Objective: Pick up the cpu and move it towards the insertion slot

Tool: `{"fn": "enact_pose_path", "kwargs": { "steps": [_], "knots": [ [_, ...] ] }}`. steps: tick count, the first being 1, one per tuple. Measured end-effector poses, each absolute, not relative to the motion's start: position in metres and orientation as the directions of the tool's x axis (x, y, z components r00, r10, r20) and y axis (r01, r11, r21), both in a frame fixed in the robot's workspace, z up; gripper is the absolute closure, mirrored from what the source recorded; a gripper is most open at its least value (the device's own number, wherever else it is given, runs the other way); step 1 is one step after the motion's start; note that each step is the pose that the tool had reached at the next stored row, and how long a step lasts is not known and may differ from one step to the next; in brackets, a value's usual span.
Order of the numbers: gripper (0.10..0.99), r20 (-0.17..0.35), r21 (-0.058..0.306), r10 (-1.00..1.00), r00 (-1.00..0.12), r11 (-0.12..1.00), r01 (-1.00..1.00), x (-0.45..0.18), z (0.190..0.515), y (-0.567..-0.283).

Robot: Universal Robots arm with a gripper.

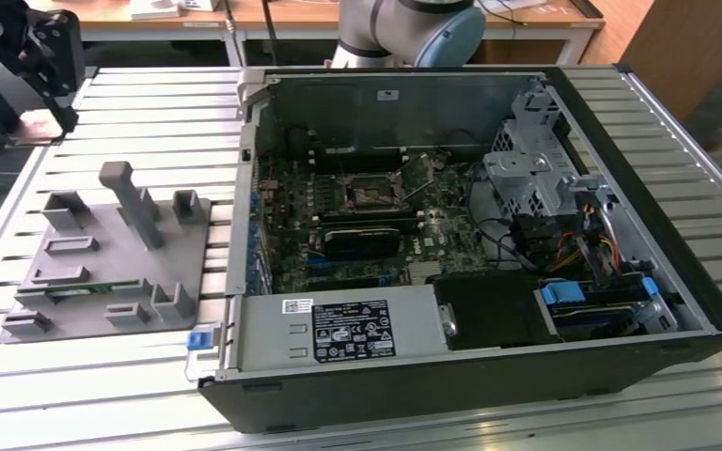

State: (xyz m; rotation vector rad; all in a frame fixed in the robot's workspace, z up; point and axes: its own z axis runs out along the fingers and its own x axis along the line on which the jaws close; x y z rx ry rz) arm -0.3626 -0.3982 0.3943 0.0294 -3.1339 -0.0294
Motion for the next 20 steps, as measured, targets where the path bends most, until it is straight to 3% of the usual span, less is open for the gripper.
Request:
{"fn": "enact_pose_path", "kwargs": {
  "steps": [20],
  "knots": [
    [0.557,0.007,0.019,-0.019,-1.000,1.000,-0.019,-0.316,0.394,-0.393]
  ]
}}
